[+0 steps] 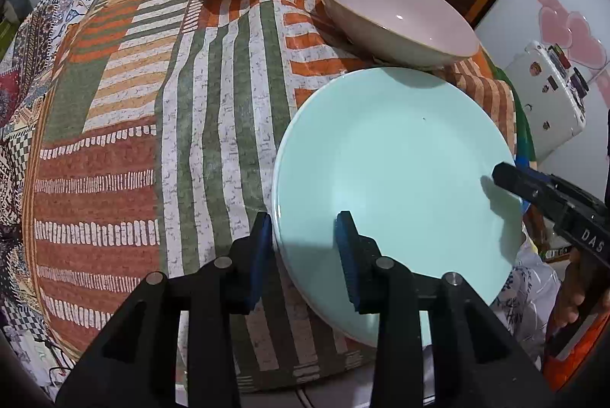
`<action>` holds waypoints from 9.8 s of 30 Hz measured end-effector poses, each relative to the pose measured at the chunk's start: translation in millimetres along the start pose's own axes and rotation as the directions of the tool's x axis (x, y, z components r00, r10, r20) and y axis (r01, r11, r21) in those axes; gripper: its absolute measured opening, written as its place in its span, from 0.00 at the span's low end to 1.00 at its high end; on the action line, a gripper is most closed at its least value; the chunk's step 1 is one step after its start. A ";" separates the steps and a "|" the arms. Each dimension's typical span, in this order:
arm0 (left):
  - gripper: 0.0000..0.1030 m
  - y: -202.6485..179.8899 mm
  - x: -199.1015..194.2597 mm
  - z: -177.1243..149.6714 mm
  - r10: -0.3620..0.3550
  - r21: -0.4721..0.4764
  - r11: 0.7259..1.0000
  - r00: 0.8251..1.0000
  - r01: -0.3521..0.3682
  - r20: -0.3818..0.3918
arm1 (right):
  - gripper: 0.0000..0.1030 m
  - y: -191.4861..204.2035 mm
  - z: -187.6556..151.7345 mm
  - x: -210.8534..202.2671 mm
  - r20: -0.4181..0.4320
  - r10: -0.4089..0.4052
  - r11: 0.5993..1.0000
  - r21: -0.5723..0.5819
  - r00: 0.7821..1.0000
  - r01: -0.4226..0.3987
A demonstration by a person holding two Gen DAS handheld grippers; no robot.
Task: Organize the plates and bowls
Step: 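Lower the mint green plate onto the white plate, open both grippers, then close both grippers on the rim of the pink bowl, then lift the pink bowl with both grippers and carry it toward the plate stack, then lower the pink bowl onto the mint green plate, open both grippers, then reach both grippers to the white polka-dot bowl rim and close them, then lift the white polka-dot bowl with both grippers toward the plate stack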
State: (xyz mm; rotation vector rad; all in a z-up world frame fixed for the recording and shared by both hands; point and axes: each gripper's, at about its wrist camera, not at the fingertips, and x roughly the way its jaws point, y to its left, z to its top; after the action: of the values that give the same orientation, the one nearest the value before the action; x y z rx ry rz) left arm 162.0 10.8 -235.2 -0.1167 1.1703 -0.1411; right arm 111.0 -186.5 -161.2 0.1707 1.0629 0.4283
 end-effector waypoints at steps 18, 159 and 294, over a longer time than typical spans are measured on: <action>0.46 -13.6 -65.9 33.2 0.002 0.077 0.997 0.976 -0.019 0.219 | 0.31 -12.6 29.6 -32.5 0.131 -0.029 1.000 0.002 0.991 0.029; 0.12 143.4 -84.0 -42.2 0.123 -0.284 0.957 0.969 -0.059 0.213 | 0.15 160.5 29.3 66.7 -0.077 0.074 0.958 -0.270 0.994 -0.093; 0.16 85.6 -5.1 178.8 0.048 -0.097 0.995 0.965 -0.024 0.257 | 0.20 74.1 187.2 83.5 0.095 -0.015 0.984 -0.175 0.995 0.031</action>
State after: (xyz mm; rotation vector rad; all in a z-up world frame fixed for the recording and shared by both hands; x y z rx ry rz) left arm 329.2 99.2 -175.7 -0.1909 0.9168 -0.0370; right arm 289.9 -71.6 -113.2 0.0202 0.9291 0.4869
